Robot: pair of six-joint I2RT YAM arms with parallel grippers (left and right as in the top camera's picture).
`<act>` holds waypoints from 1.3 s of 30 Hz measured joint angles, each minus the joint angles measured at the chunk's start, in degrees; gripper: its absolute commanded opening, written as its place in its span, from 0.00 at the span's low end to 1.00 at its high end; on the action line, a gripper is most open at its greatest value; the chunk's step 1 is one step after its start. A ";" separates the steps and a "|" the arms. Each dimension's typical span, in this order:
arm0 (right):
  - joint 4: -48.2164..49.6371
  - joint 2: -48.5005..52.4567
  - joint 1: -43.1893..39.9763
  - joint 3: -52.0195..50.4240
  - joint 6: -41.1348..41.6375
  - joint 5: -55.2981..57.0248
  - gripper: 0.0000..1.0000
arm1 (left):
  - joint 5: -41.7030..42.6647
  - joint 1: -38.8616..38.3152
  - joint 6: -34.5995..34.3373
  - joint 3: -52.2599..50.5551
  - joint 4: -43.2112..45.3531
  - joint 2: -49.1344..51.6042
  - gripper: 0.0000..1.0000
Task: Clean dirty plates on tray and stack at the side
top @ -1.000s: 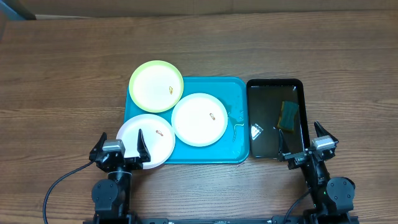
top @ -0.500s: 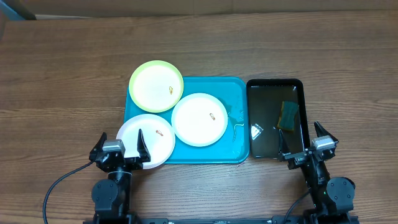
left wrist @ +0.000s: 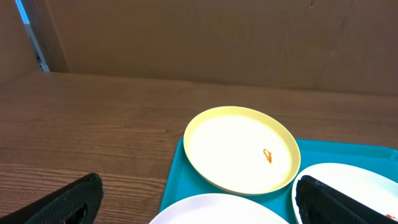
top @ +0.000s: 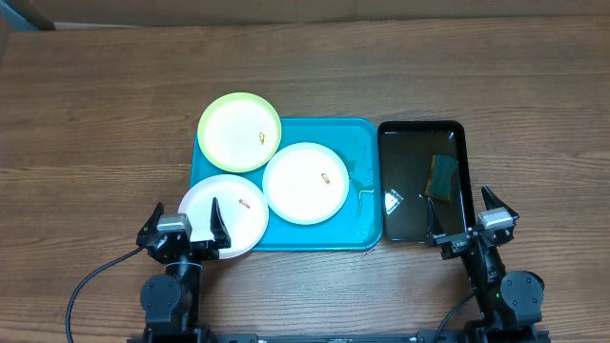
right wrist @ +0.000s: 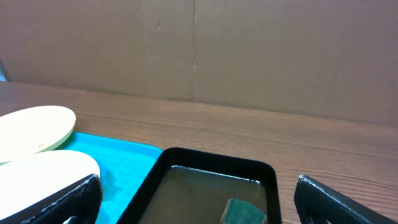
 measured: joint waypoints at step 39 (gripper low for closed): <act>-4.96 0.33 0.00 6.88 8.35 -13.16 1.00 | 0.00 0.00 0.00 0.00 0.00 0.00 1.00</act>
